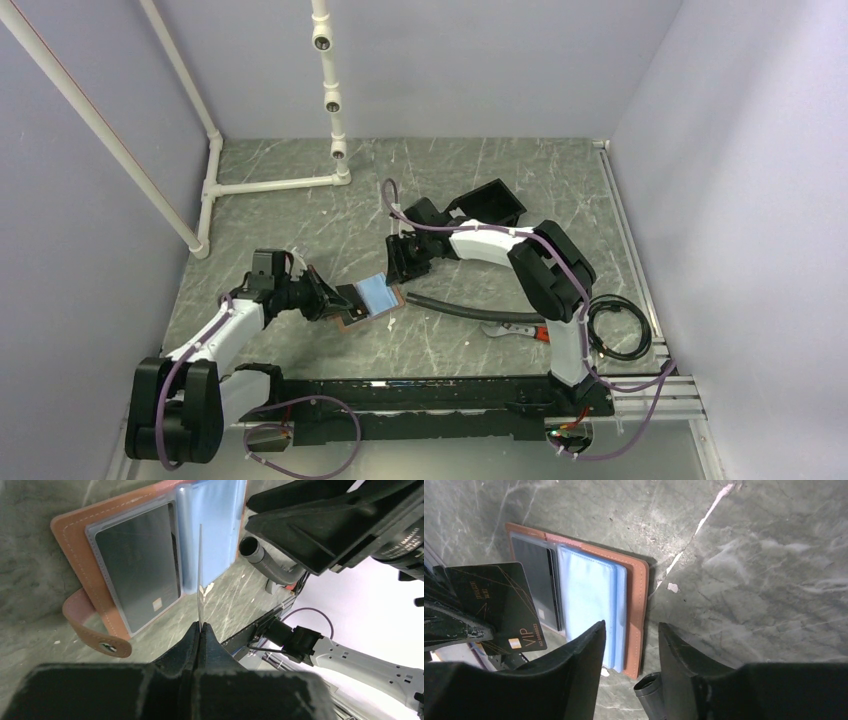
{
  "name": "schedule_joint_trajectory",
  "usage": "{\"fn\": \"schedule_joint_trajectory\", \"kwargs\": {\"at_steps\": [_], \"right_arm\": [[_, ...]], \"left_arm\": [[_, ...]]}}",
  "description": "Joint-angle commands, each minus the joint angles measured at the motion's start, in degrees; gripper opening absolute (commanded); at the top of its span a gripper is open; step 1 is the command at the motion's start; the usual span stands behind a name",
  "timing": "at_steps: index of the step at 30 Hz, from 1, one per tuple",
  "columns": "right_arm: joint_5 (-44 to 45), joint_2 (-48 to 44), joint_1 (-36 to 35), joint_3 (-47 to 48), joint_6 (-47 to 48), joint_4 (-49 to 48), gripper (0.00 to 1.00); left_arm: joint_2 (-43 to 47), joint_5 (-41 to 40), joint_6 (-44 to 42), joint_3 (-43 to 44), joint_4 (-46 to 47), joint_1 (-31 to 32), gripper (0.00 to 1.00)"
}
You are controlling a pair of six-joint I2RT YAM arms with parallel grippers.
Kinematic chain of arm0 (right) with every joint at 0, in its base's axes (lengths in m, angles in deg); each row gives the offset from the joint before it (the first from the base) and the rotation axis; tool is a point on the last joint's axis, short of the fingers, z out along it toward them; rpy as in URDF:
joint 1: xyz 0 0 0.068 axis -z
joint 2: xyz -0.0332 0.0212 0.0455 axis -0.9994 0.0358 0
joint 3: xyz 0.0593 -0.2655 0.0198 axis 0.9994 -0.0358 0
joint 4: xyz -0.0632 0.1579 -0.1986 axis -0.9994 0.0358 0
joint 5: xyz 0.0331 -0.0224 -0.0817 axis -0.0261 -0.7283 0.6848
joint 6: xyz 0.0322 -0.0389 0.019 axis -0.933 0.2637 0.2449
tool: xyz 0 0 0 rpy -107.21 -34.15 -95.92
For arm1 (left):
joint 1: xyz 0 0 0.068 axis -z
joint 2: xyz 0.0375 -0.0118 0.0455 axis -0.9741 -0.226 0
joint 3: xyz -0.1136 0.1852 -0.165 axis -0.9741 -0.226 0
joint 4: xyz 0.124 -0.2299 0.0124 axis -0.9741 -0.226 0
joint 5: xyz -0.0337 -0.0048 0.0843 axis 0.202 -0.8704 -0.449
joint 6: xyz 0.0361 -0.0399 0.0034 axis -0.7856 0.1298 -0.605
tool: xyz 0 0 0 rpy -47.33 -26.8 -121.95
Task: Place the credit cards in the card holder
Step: Insert the credit card into the card holder.
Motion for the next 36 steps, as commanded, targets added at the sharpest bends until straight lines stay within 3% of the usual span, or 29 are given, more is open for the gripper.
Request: {"fn": "schedule_joint_trajectory", "kwargs": {"at_steps": [1, 4, 15, 20, 30, 36], "right_arm": [[5.2, -0.5, -0.2, 1.2, 3.7, 6.1, 0.51], [7.8, -0.3, -2.0, 1.8, 5.8, 6.6, 0.61], [18.3, 5.7, -6.0, 6.6, 9.9, 11.7, 0.57], [24.0, 8.0, -6.7, 7.7, 11.7, 13.7, 0.5], [22.7, 11.1, -6.6, 8.0, 12.9, 12.5, 0.25], [22.1, 12.1, -6.5, 8.4, 13.7, 12.3, 0.24]], "left_arm": [[-2.0, 0.1, -4.2, 3.5, -3.2, -0.4, 0.0], [-5.0, 1.6, -4.5, 3.6, -2.2, -0.5, 0.0], [-5.4, 0.8, -4.4, 0.6, 1.8, -0.4, 0.0], [-5.4, 2.3, -3.4, -2.1, 6.8, -0.4, 0.0], [-7.2, 6.3, -1.7, -5.1, 16.9, -0.4, 0.0], [-9.5, 8.6, 0.0, -5.9, 21.4, -0.3, 0.0]]}}
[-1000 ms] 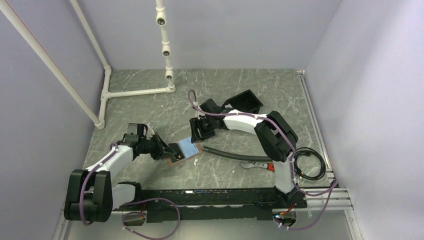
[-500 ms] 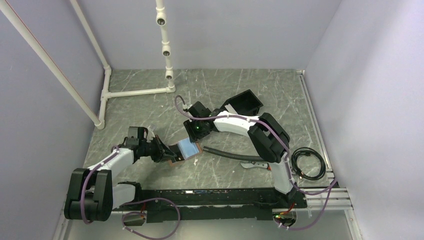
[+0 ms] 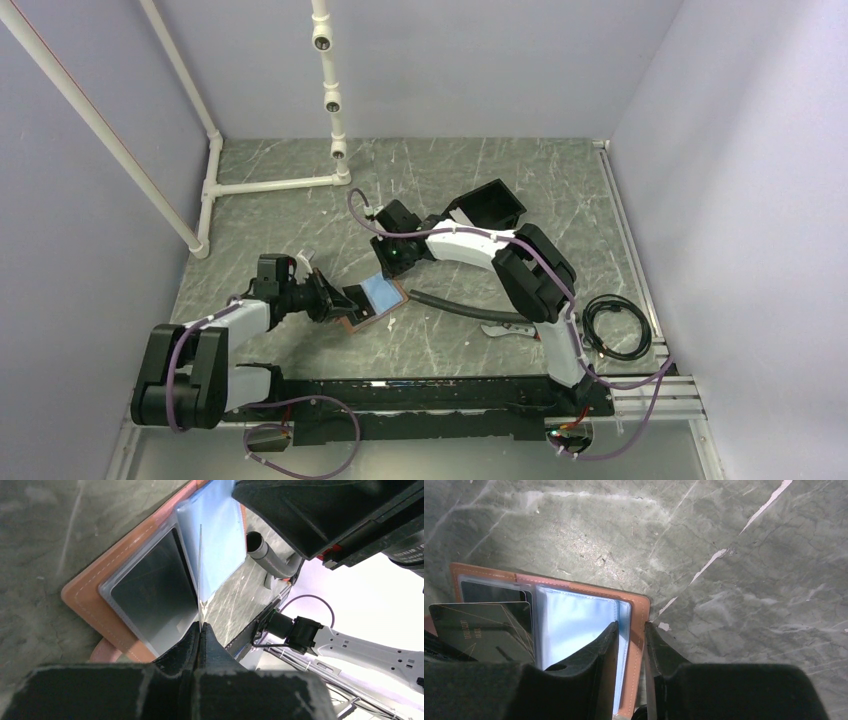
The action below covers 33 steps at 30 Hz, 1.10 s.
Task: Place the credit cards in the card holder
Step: Insert the credit card into the card holder.
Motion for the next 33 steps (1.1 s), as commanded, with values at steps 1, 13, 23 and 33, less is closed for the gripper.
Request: {"fn": "schedule_joint_trajectory", "kwargs": {"at_steps": [1, 13, 23, 33], "right_arm": [[4.6, 7.2, 0.1, -2.4, 3.1, 4.6, 0.24], [3.7, 7.6, 0.1, -1.5, 3.4, 5.3, 0.23], [3.5, 7.5, 0.2, -1.5, 3.6, 5.7, 0.23], [2.0, 8.4, 0.2, -1.4, 3.5, 5.4, 0.23]], "left_arm": [[-1.5, 3.5, 1.8, -1.1, 6.6, 0.0, 0.0], [-7.1, 7.4, 8.6, -3.7, 15.5, 0.0, 0.0], [-13.7, 8.4, 9.5, -3.8, 20.2, -0.1, 0.0], [-13.3, 5.8, 7.4, -1.2, 18.4, -0.1, 0.0]]}}
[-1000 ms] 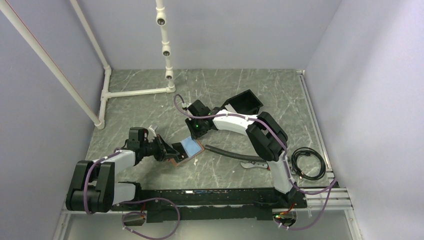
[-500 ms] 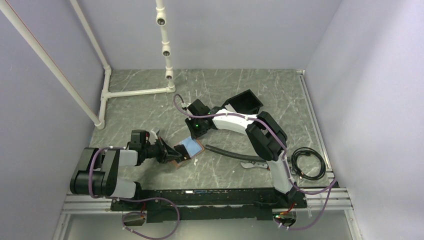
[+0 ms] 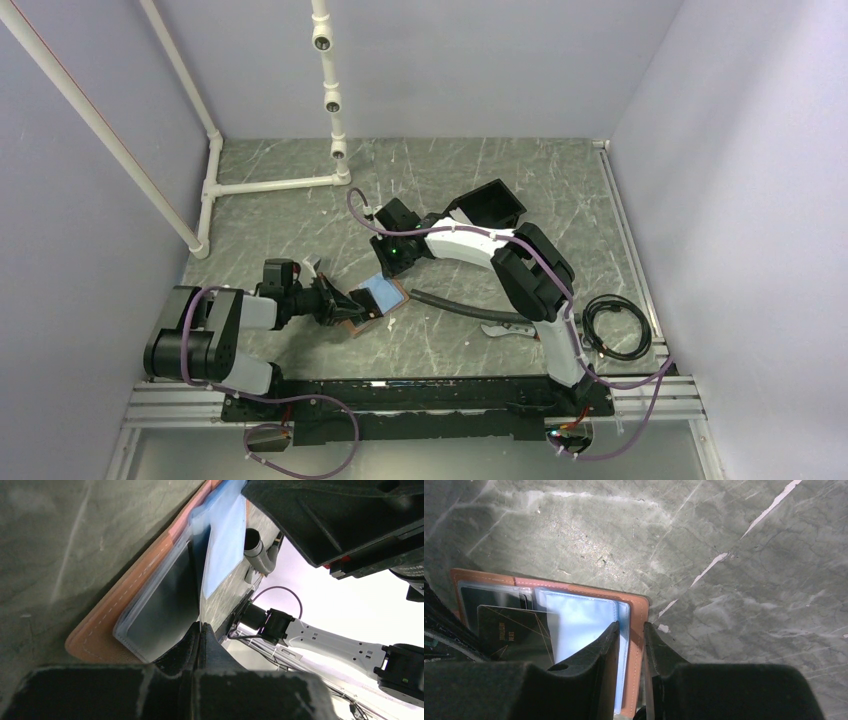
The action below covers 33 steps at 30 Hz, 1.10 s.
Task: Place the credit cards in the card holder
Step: Insert the credit card into the card holder.
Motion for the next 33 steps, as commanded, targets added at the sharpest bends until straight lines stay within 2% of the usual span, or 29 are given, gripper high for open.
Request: {"fn": "schedule_joint_trajectory", "kwargs": {"at_steps": [1, 5, 9, 11, 20, 26, 33], "right_arm": [[3.2, 7.6, -0.1, -2.7, 2.5, 4.4, 0.23], [3.4, 7.0, -0.1, -3.2, 2.6, 4.1, 0.23], [3.2, 7.2, -0.1, -3.3, 2.6, 4.0, 0.22], [3.0, 7.4, -0.1, -3.3, 2.7, 3.9, 0.22], [1.8, 7.4, -0.1, -3.3, 2.4, 3.9, 0.22], [-0.3, 7.3, -0.1, -3.9, 1.8, 3.4, 0.22], [-0.8, 6.2, -0.1, -4.7, 0.9, 3.2, 0.22]], "left_arm": [[-0.4, -1.6, -2.2, 2.7, 0.4, -0.1, 0.0], [-0.8, -2.6, -4.7, 4.1, -1.8, -0.1, 0.0], [0.9, -5.9, -10.8, 7.0, -11.1, -0.1, 0.0], [1.6, -6.8, -11.6, 7.4, -11.8, -0.1, 0.0], [-2.1, -5.6, -3.7, 2.4, 2.8, 0.0, 0.0], [-2.2, -10.3, 2.6, -3.3, 15.4, 0.0, 0.0], [1.3, -16.3, 6.0, -5.9, 16.4, 0.4, 0.0]]}}
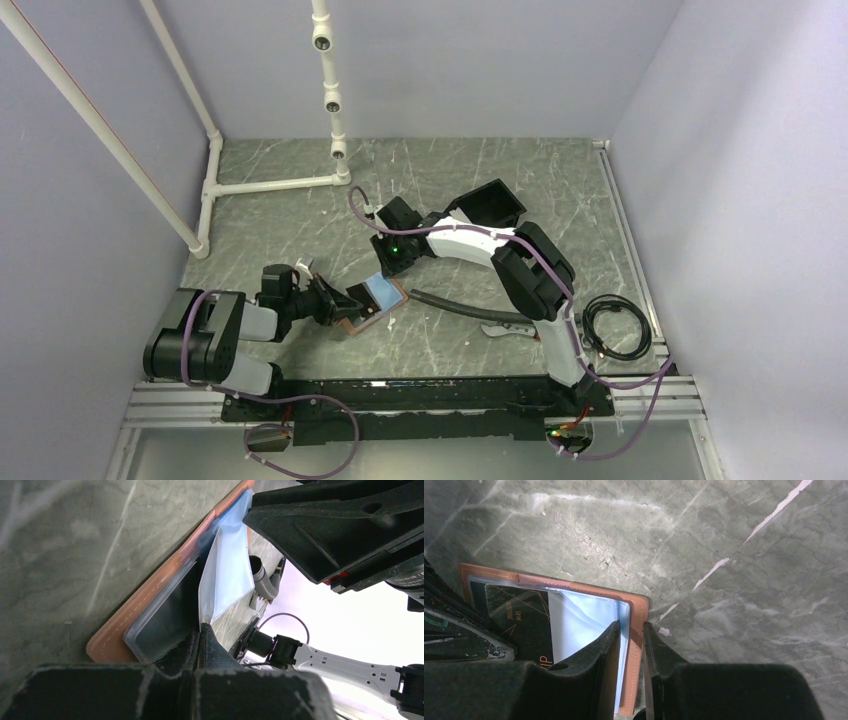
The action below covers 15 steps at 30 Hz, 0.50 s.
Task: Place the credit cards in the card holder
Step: Insert the credit card into the card holder.
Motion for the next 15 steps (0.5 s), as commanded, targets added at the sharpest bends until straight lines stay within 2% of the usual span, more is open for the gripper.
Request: {"fn": "schedule_joint_trajectory", "kwargs": {"at_steps": [1, 9, 15], "right_arm": [[0.6, 6.2, -0.8, -4.6, 0.3, 3.5, 0.23], [-8.5, 5.8, -0.7, -6.7, -5.3, -0.3, 0.22], [-8.6, 4.9, -0.7, -8.5, -6.8, -1.0, 0.24]], "left_arm": [[2.2, -10.4, 3.8, -2.0, 5.0, 0.3, 0.0], [3.7, -19.3, 8.9, -3.5, 10.4, 7.7, 0.0], [6.1, -24.1, 9.1, -4.4, 9.3, 8.9, 0.0]]}}
